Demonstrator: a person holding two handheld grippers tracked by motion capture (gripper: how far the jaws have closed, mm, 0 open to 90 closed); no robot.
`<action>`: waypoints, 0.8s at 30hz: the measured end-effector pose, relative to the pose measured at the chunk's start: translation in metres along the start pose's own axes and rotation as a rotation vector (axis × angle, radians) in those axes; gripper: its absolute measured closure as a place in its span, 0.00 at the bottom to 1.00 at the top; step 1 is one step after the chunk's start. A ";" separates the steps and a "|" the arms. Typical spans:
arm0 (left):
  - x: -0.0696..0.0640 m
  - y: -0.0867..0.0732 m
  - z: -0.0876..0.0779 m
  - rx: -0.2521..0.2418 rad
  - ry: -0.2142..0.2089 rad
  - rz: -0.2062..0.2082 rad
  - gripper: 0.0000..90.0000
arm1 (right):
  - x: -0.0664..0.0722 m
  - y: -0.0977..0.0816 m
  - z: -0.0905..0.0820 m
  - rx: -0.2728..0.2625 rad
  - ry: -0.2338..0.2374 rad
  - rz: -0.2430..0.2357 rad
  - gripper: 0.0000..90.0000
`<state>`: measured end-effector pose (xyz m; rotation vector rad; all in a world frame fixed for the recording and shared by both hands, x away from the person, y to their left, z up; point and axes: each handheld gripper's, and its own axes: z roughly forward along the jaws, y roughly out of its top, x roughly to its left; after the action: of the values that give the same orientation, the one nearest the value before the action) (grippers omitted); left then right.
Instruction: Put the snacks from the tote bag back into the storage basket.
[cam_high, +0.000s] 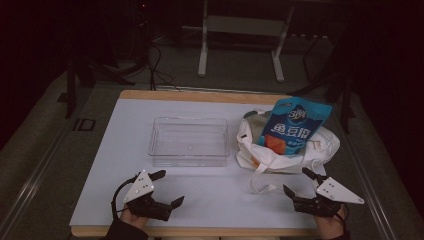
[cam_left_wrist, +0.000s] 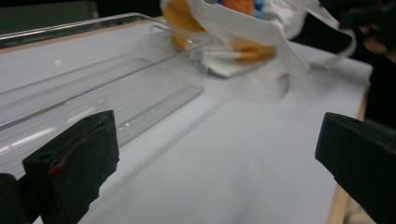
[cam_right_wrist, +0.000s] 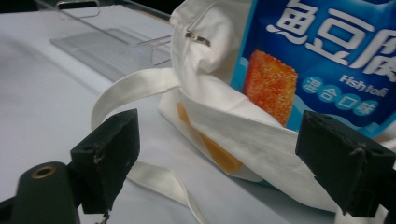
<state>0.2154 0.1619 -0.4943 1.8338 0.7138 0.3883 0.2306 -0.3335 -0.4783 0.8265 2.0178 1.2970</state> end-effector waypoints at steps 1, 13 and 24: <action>0.001 -0.002 -0.001 0.002 0.000 0.002 0.00 | 0.000 0.000 0.000 -0.002 0.010 -0.002 0.15; 0.003 0.004 -0.002 0.003 -0.101 -0.044 0.00 | -0.007 0.000 0.002 0.094 0.203 0.036 0.14; -0.004 0.022 0.011 0.008 -0.220 -0.079 0.00 | -0.012 0.006 -0.001 0.103 0.261 0.008 0.15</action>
<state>0.2249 0.1458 -0.4780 1.8154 0.6337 0.1289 0.2380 -0.3410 -0.4702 0.7427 2.3034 1.3750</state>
